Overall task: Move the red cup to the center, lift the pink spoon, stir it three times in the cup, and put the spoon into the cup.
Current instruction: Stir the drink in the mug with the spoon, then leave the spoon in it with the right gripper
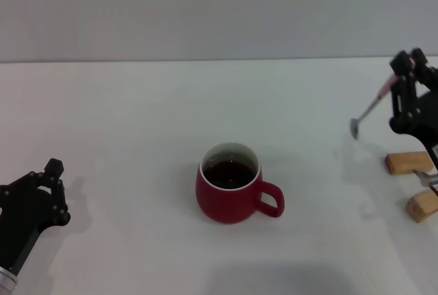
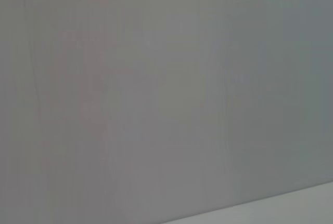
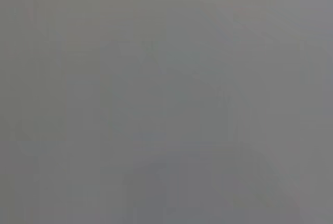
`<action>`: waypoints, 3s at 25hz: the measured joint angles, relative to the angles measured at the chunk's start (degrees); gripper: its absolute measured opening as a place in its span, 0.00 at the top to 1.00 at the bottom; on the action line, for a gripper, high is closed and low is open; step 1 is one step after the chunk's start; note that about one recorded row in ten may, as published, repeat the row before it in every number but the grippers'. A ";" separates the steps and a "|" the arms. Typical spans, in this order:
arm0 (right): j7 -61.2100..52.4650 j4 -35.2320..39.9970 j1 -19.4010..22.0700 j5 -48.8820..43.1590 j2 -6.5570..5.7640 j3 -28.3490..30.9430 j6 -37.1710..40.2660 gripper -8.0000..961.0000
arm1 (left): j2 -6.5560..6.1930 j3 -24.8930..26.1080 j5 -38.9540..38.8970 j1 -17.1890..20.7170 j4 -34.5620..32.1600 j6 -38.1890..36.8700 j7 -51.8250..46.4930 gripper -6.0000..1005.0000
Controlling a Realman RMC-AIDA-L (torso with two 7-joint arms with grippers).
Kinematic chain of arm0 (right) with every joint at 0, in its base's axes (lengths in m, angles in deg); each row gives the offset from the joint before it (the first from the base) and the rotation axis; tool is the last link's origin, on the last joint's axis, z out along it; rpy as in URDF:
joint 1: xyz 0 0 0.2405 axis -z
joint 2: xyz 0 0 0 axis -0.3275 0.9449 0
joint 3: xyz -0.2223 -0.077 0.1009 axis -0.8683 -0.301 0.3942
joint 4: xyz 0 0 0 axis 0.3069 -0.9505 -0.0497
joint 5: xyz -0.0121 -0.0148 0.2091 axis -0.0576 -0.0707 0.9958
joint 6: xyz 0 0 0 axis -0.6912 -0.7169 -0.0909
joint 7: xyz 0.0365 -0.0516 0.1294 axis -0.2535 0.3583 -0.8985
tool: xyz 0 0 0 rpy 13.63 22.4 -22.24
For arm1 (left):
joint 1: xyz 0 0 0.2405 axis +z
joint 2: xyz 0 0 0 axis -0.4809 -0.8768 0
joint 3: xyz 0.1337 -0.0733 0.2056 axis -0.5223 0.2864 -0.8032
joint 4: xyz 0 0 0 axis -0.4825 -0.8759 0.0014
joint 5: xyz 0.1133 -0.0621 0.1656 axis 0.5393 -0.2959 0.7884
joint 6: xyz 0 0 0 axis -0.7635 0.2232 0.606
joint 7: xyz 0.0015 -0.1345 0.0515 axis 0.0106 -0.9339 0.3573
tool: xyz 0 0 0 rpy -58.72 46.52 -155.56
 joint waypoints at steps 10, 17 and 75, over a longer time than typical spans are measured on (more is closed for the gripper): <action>8.41 -6.67 -0.72 -6.31 -0.62 6.75 -8.67 0.96 | 0.07 0.09 0.01 -0.48 -0.10 0.66 0.00 1.00; 7.80 -6.91 3.48 -16.81 2.62 16.52 -21.00 0.96 | 0.07 0.12 0.01 -0.51 -0.12 0.73 0.00 1.00; -18.93 20.49 1.56 -38.78 17.56 24.01 -33.96 0.96 | -0.02 -0.14 0.01 -0.34 -0.30 1.07 0.00 1.00</action>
